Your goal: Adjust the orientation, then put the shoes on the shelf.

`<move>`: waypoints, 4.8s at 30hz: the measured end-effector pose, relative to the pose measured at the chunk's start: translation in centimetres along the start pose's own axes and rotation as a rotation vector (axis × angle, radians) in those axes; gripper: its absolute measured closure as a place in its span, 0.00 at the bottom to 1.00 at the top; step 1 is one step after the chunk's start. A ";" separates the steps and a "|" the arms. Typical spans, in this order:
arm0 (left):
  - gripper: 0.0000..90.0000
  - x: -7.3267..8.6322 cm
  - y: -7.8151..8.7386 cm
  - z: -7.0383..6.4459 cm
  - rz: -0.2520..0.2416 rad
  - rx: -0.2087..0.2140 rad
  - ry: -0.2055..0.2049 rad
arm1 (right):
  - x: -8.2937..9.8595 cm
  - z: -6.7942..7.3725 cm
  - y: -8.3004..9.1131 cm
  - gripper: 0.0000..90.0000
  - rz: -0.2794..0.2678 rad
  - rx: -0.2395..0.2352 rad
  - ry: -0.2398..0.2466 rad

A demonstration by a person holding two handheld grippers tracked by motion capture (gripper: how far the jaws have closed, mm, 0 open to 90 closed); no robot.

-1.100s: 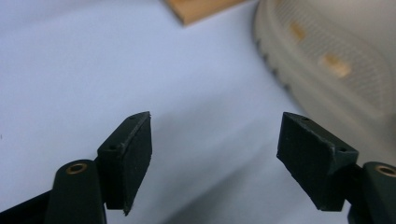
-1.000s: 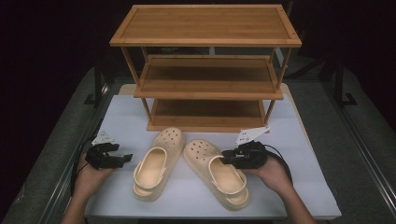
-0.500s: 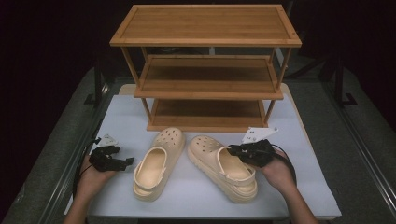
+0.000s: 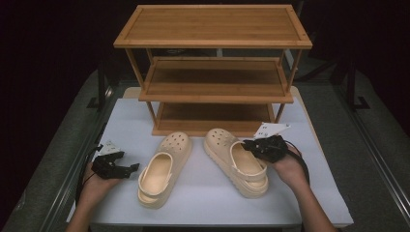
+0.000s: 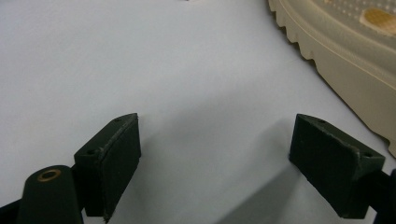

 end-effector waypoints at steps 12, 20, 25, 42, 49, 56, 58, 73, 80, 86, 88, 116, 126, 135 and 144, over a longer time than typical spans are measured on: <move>0.18 0.0 0.0 0.0 -0.001 0.000 0.000 | 0.6 0.6 0.1 0.70 -0.016 -0.101 -0.089; 0.18 -0.1 0.0 0.0 0.001 -0.002 0.008 | 1.6 0.1 1.9 0.51 -0.034 -0.131 -0.191; 0.18 -0.5 0.5 -0.4 -0.002 0.027 0.024 | 2.6 -0.4 2.5 0.46 -0.040 -0.121 -0.223; 0.19 -5.6 4.6 -3.8 -0.107 0.171 -0.033 | 3.3 -1.1 3.0 0.40 -0.059 -0.112 -0.276; 0.26 -7.0 4.6 -5.7 -0.137 0.224 -0.076 | 3.1 -0.8 2.6 0.40 -0.056 -0.120 -0.268; 0.35 -7.8 4.0 -7.1 -0.145 0.253 -0.110 | 2.9 -0.6 2.1 0.40 -0.051 -0.129 -0.265; 0.40 -7.9 3.7 -7.3 -0.134 0.254 -0.125 | 2.9 -0.6 1.9 0.41 -0.047 -0.131 -0.262; 0.70 -7.8 1.7 -7.5 -0.085 0.190 -0.156 | 2.2 -0.2 -0.4 0.57 -0.023 -0.150 -0.217; 0.73 -7.7 1.7 -7.5 -0.078 0.184 -0.149 | 2.2 -0.3 -0.7 0.69 -0.020 -0.139 -0.207; 0.78 -7.7 1.8 -7.4 -0.081 0.167 -0.144 | 2.0 0.0 -0.9 0.81 -0.018 -0.114 -0.171; 0.80 -7.8 1.9 -7.4 -0.078 0.160 -0.148 | 1.9 0.0 -0.8 0.84 -0.016 -0.102 -0.157; 0.93 -11.2 2.5 -7.4 -0.122 0.032 -0.186 | 1.3 -2.4 2.4 0.93 -0.062 0.094 -0.171; 0.93 -14.9 -0.2 -8.0 -0.148 0.028 -0.196 | 0.3 -4.7 2.4 0.93 -0.072 0.134 -0.213; 0.93 -17.4 -3.8 -7.7 -0.143 -0.021 -0.196 | -1.0 -6.5 1.0 0.93 -0.080 0.169 -0.227; 0.93 -18.8 -7.0 -6.9 -0.151 -0.107 -0.164 | -1.5 -8.0 -1.5 0.93 -0.064 0.209 -0.234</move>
Point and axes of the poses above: each handheld gripper's, and its own axes: y roughly backward along the jaws, x roughly out of its underside, z roughly to its left, the point moved 6 cm from there along -y, roughly forward along the jaws, and after that the axes turned 4 degrees about -y, right-handed, at the moved point
